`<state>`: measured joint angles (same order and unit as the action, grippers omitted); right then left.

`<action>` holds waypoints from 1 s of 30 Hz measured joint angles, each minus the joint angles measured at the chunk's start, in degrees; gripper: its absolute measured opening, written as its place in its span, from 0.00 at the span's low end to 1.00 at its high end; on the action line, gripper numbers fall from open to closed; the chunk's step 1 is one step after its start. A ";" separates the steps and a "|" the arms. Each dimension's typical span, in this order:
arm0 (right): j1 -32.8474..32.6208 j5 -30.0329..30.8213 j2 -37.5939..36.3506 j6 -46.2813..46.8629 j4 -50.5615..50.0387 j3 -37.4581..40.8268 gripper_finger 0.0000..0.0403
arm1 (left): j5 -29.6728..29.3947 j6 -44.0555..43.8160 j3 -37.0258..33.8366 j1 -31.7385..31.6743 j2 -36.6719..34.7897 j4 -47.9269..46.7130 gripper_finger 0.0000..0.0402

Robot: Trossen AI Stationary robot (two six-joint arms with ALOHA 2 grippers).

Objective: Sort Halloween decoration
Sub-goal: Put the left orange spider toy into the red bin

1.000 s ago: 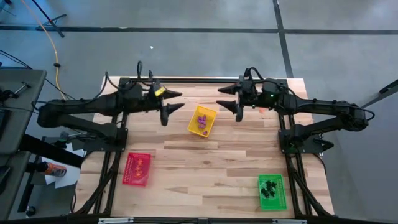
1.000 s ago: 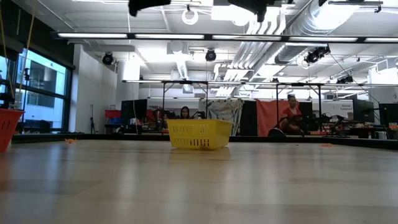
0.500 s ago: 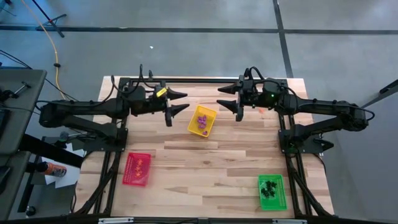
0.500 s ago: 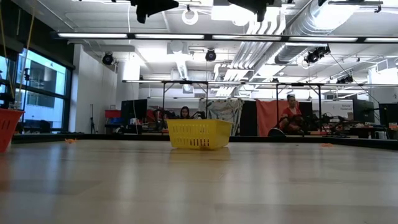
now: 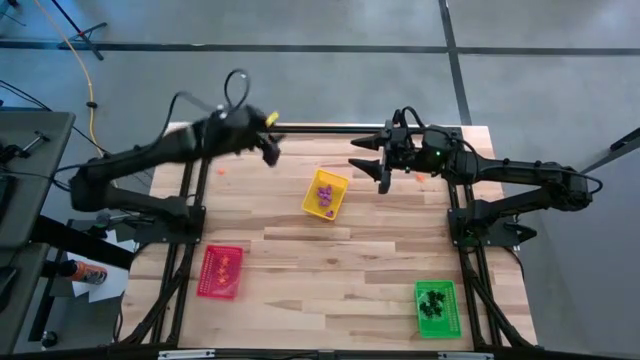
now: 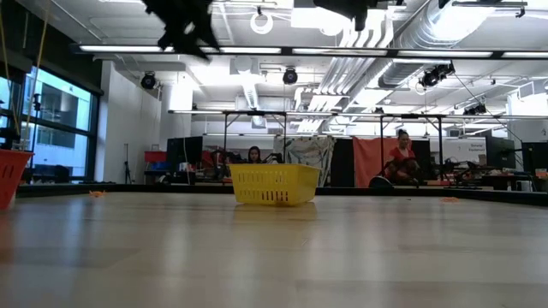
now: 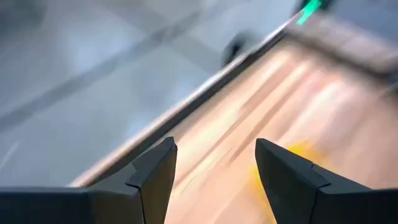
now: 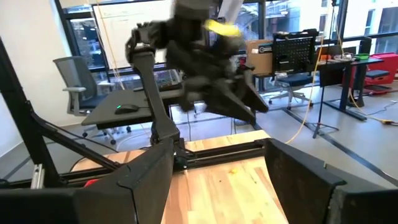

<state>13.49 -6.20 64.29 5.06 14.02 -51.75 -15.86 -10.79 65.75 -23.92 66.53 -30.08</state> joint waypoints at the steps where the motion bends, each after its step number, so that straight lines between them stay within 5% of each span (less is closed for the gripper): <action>1: 0.05 0.00 0.00 0.00 0.00 0.00 0.62 | 0.71 -0.31 2.77 -3.35 1.95 -6.13 0.52; 6: 0.14 0.03 0.00 0.03 -0.06 0.00 0.62 | 1.25 3.86 9.64 -16.56 13.39 -28.63 0.52; 13: 0.12 0.04 0.04 3.76 -3.00 0.00 0.62 | -1.50 5.17 6.69 -24.44 29.83 -47.29 0.52; 30: 0.12 0.07 0.26 3.95 -4.76 0.00 0.62 | -4.95 7.36 -2.83 -25.60 43.24 -38.90 0.52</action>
<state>13.61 -6.13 64.55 9.01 9.26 -51.75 -20.81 -3.43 62.92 -49.52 109.77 -68.98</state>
